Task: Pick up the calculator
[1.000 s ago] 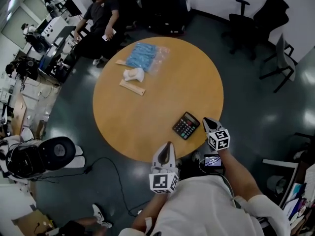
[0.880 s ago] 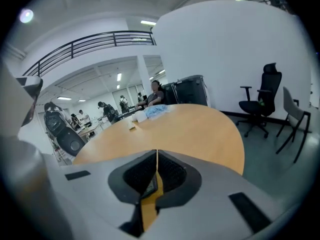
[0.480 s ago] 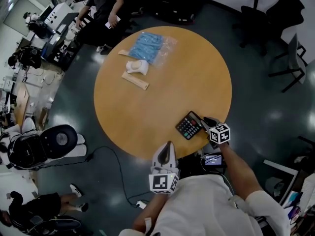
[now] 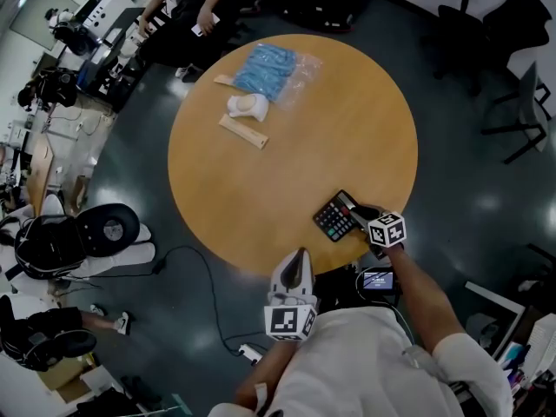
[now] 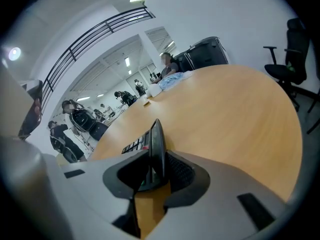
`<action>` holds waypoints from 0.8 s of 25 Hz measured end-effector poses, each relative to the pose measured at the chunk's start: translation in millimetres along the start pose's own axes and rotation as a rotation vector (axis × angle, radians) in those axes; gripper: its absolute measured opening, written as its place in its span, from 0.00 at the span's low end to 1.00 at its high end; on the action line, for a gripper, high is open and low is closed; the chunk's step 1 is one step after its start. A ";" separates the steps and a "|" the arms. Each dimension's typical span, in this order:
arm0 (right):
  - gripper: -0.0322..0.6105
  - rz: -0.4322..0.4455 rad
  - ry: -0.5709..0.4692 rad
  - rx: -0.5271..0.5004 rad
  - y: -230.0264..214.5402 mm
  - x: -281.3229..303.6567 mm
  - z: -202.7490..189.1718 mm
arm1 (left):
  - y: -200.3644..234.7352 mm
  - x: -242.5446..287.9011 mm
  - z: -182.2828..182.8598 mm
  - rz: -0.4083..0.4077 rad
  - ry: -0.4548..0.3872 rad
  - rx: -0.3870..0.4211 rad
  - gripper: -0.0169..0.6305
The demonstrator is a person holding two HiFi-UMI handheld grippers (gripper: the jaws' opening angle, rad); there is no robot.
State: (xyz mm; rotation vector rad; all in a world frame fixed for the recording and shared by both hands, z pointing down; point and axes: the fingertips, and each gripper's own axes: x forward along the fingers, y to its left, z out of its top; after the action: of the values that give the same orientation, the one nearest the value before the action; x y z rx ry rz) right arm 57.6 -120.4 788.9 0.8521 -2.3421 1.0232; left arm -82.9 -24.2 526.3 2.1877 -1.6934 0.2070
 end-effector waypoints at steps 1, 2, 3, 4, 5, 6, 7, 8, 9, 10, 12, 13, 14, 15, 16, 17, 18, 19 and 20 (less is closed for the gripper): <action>0.22 0.009 0.003 0.004 0.8 -0.1 0.0 | 0.3 -0.6 -1.1 0.001 0.002 0.000 0.04; 0.21 0.017 0.004 0.009 2.0 -0.5 0.2 | 0.7 -1.2 -2.3 0.002 0.004 0.000 0.04; 0.20 0.022 0.002 0.009 4.0 -1.2 1.0 | 1.0 -1.6 -3.3 0.004 0.003 0.002 0.04; 0.19 0.025 -0.002 0.001 7.0 -2.6 2.6 | 1.1 -2.0 -3.9 0.006 0.000 0.005 0.04; 0.18 0.023 -0.007 -0.016 11.2 -4.6 5.3 | 0.9 -2.2 -4.2 0.007 -0.003 0.006 0.04; 0.17 0.017 -0.013 -0.045 16.7 -7.2 8.7 | 0.3 -2.2 -4.2 0.007 -0.006 0.006 0.04; 0.16 0.007 -0.020 -0.080 23.3 -10.1 12.4 | -0.3 -2.2 -3.8 0.006 -0.008 0.006 0.04; 0.16 -0.007 -0.028 -0.117 30.7 -13.2 15.9 | -0.8 -2.4 -3.1 0.005 -0.010 0.006 0.04; 0.15 -0.023 -0.038 -0.150 38.2 -16.6 19.1 | -1.2 -2.8 -2.2 0.005 -0.013 0.007 0.04; 0.14 -0.045 -0.051 -0.179 44.8 -20.3 22.2 | -1.4 -3.3 -1.2 0.006 -0.017 0.007 0.04; 0.14 -0.105 -0.073 -0.233 54.3 -29.6 27.2 | -1.7 -4.5 0.3 0.010 -0.027 0.013 0.04; 0.14 -0.140 -0.081 -0.262 57.5 -34.7 29.0 | -1.5 -5.0 0.9 0.012 -0.033 0.016 0.04; 0.14 -0.174 -0.087 -0.289 60.1 -40.2 30.5 | -1.0 -5.4 1.2 0.015 -0.039 0.019 0.04; 0.14 -0.204 -0.096 -0.312 62.7 -46.1 32.3 | -0.2 -5.4 1.3 0.018 -0.043 0.021 0.04; 0.14 -0.232 -0.107 -0.329 65.9 -53.2 34.9 | 0.7 -5.4 1.5 0.020 -0.046 0.022 0.04; 0.14 -0.256 -0.120 -0.341 70.4 -61.7 38.4 | 1.3 -5.6 2.0 0.021 -0.049 0.022 0.04; 0.14 -0.275 -0.134 -0.348 76.8 -71.6 43.0 | 1.4 -6.0 2.8 0.020 -0.051 0.021 0.04; 0.13 -0.291 -0.151 -0.353 84.7 -82.5 48.7 | 1.1 -6.6 3.9 0.017 -0.055 0.020 0.04; 0.14 -0.305 -0.171 -0.357 93.3 -93.8 55.3 | 0.7 -7.2 5.1 0.011 -0.059 0.018 0.04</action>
State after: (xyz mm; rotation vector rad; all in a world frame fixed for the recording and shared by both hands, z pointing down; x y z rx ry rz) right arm 52.1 -79.1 651.7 1.1392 -2.3341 0.4066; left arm -86.0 -19.8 519.4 2.2186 -1.7425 0.1630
